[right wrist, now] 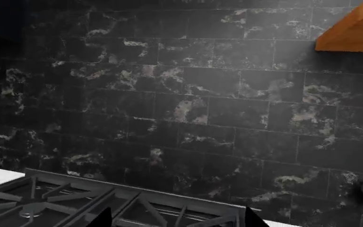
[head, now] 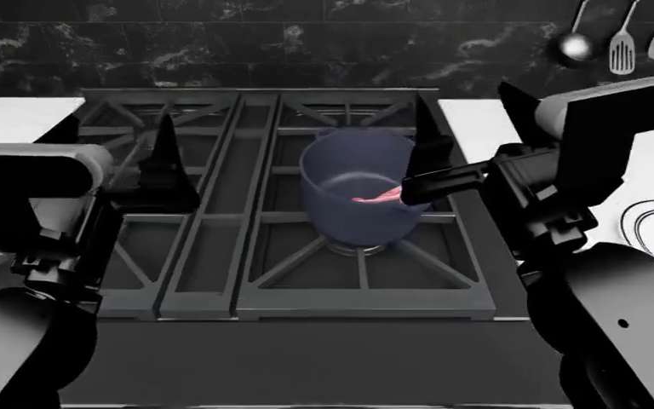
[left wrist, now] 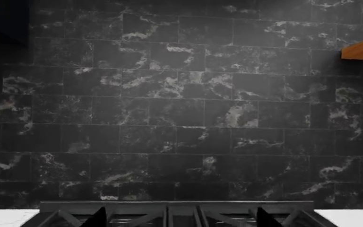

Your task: Frozen meat rests on a plate on the counter. Retrieve the meat and place it in a pot on a burner. Then turn the burner on.

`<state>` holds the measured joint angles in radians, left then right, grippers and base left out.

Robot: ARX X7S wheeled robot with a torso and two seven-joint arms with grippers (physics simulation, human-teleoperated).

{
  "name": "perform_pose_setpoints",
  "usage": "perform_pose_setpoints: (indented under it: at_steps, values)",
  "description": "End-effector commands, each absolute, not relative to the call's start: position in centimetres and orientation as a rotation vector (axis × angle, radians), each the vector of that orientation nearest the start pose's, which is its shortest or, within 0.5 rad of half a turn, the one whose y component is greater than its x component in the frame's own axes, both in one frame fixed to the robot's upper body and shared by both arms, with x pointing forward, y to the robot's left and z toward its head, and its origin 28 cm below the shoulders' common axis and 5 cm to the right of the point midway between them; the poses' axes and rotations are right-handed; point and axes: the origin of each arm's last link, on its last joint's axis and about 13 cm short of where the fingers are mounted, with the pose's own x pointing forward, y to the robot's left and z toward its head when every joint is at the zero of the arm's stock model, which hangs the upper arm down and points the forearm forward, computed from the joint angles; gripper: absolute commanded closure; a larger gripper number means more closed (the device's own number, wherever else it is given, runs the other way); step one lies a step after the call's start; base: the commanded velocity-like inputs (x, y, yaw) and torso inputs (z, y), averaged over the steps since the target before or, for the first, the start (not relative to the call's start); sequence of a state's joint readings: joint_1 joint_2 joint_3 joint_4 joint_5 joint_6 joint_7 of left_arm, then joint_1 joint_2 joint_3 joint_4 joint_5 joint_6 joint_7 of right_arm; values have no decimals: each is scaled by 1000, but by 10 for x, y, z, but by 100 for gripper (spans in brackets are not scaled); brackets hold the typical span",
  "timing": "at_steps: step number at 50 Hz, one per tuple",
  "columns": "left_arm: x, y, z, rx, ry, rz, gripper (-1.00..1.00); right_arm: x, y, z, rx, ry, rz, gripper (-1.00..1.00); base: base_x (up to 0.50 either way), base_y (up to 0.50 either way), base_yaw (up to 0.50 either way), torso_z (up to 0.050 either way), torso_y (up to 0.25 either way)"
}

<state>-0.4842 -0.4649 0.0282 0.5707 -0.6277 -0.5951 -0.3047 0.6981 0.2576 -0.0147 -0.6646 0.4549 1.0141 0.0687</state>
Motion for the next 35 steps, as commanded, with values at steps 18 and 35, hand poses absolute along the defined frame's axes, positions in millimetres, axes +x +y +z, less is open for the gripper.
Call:
perform_pose_setpoints:
  at_steps: [18, 35]
  values:
    - [247, 251, 197, -6, -357, -64, -100, 249, -115, 229, 35, -324, 237, -100, -500, 0, 0, 0, 0]
    - [242, 242, 184, -20, -415, -96, -100, 248, -114, 225, 3, -340, 235, -100, -187, 0, 0, 0, 0]
